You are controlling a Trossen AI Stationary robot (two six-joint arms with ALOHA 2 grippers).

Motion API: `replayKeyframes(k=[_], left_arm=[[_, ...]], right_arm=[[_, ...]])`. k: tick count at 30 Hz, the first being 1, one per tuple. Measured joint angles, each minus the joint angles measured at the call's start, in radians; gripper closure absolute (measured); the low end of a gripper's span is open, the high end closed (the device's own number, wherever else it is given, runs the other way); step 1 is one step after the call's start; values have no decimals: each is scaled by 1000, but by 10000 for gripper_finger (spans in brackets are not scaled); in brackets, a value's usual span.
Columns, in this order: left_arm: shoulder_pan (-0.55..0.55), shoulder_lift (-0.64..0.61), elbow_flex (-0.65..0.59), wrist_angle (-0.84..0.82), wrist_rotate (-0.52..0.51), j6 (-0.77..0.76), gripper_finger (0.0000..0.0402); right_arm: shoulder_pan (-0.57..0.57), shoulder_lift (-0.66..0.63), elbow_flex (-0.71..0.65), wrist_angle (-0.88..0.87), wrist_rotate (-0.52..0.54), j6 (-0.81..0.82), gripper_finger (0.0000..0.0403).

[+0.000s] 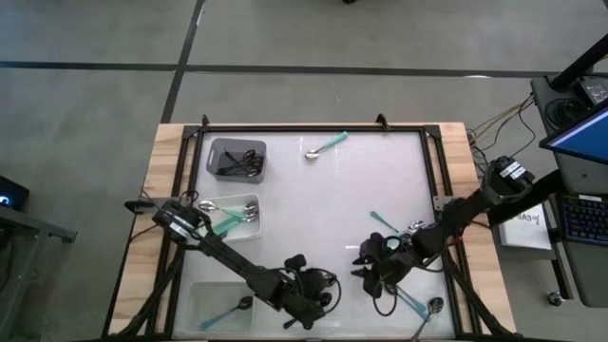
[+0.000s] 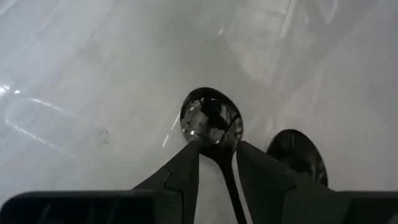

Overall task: Sort silverware by color (type)
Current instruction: Put the black spoon into the black bin

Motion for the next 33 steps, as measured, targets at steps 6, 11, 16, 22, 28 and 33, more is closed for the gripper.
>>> replayKeyframes(k=[6,11,16,22,28,33], left_arm=[[-2,14,0,-5,-3,-32,311],[-10,14,0,-15,-1,-55,311],[-19,14,0,-88,20,-112,311],[-15,14,-5,-98,21,-123,320],[9,12,-5,-98,73,-75,392],[38,11,-10,-102,105,-69,397]], right_arm=[[29,0,0,-1,1,17,257],[43,0,0,-1,6,18,257],[51,0,0,-1,27,18,257],[51,0,0,-1,28,5,257],[50,0,0,-1,28,-2,257],[50,0,0,-2,28,-29,257]])
